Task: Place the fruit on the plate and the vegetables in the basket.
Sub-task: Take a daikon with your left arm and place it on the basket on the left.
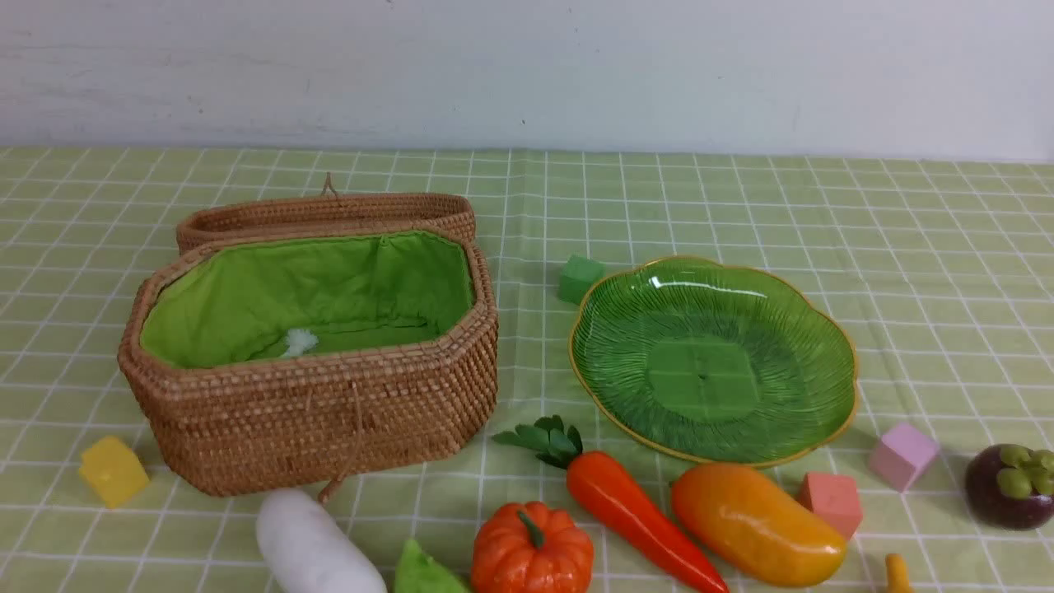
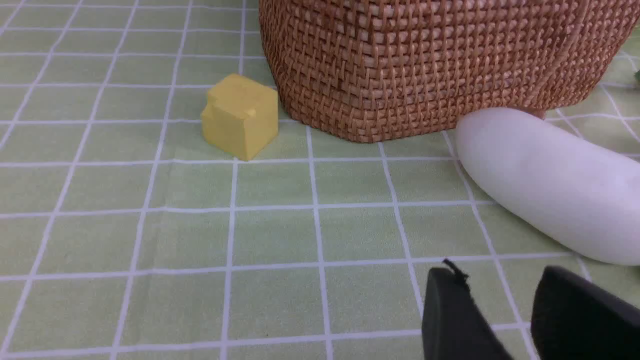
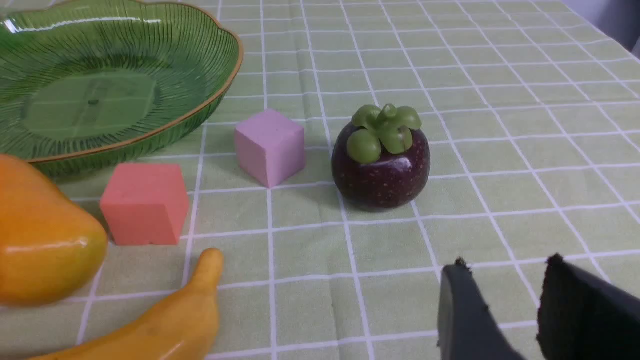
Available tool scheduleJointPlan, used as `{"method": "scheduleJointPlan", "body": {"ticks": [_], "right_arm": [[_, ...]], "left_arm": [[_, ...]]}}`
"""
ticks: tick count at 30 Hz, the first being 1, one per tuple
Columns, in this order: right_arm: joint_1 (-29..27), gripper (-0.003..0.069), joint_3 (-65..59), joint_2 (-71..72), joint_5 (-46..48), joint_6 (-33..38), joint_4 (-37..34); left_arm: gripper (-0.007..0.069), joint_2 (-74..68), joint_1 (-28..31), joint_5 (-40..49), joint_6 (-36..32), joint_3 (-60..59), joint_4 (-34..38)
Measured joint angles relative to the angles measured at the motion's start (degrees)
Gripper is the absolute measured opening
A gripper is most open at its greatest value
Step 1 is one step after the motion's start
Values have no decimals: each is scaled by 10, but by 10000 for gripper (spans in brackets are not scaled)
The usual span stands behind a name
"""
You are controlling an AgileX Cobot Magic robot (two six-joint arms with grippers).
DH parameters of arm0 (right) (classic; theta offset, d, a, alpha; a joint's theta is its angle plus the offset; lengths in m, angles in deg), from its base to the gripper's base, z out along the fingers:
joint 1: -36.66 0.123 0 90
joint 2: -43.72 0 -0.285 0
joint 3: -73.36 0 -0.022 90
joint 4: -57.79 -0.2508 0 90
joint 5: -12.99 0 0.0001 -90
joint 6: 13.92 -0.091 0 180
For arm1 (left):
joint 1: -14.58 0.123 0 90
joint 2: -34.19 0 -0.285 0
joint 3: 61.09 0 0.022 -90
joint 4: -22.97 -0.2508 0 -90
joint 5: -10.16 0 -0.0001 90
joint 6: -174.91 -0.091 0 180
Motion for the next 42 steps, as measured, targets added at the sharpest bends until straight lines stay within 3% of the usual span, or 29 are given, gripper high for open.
{"method": "scheduleJointPlan", "body": {"ticks": [35,42], "right_arm": [[0,240,0,0,0,0,0],[0,240,0,0,0,0,0]], "left_arm": [[239,0,0,0,0,0,-2],[239,0,0,-37,-6,-5,-71]]}}
